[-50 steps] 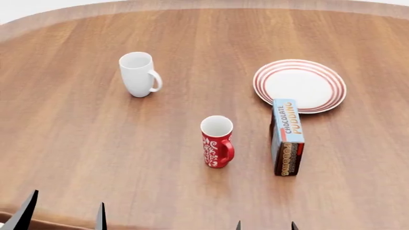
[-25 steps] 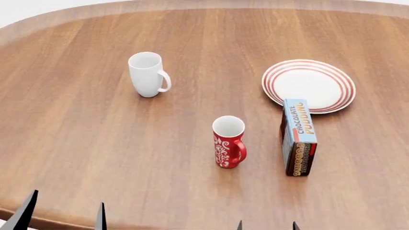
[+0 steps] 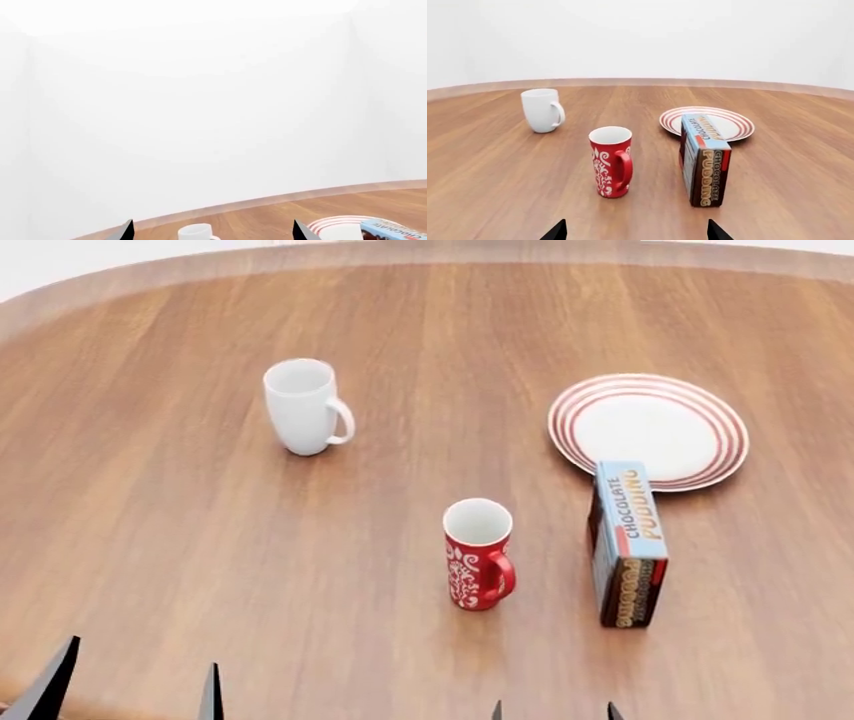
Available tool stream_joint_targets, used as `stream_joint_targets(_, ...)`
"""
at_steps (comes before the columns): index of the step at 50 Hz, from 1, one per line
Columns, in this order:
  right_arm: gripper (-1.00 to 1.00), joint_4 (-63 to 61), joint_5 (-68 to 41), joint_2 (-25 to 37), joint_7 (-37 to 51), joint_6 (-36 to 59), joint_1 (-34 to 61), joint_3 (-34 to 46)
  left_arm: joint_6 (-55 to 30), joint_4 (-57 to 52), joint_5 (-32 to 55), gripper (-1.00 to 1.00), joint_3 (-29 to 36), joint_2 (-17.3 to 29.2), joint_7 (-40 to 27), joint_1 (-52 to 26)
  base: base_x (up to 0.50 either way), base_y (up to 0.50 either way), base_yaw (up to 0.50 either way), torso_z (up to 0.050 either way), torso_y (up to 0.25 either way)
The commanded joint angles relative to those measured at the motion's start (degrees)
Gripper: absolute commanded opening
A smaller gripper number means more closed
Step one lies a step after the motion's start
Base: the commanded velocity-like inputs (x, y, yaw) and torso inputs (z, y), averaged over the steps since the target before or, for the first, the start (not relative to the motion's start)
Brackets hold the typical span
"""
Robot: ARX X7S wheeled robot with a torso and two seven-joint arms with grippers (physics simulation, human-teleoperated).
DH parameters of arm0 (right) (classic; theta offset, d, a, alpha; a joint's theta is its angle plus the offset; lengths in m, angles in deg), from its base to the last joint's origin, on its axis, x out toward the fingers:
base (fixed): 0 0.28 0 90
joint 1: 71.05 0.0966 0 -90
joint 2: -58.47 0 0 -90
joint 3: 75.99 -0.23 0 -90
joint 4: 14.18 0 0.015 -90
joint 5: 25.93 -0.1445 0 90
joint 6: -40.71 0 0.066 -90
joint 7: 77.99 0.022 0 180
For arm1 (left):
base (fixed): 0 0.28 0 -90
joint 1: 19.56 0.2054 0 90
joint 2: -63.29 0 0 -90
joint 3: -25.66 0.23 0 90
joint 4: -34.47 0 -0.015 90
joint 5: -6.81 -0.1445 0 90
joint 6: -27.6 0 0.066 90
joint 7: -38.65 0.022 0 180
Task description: Pick up the red mug and put it on the plate
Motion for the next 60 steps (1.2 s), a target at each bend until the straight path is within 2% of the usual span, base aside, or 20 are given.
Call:
stream_joint_targets(1,1.0,-0.3,-0.2,0.3,0.2,0.2,0.0,0.4,-0.1,0.0,-0.1,1.0,0.2,0.2,-0.3,-0.1,0.22,0.0,0.0,0.0,0.0)
stream_joint_targets(60,1.0,0.4,-1.2,1.0,1.3,-0.4,0.6,1.5,0.2,0.1,0.3,1.0,1.6,1.0,-1.1,-0.4,0.22,0.0,0.0,0.0,0.0)
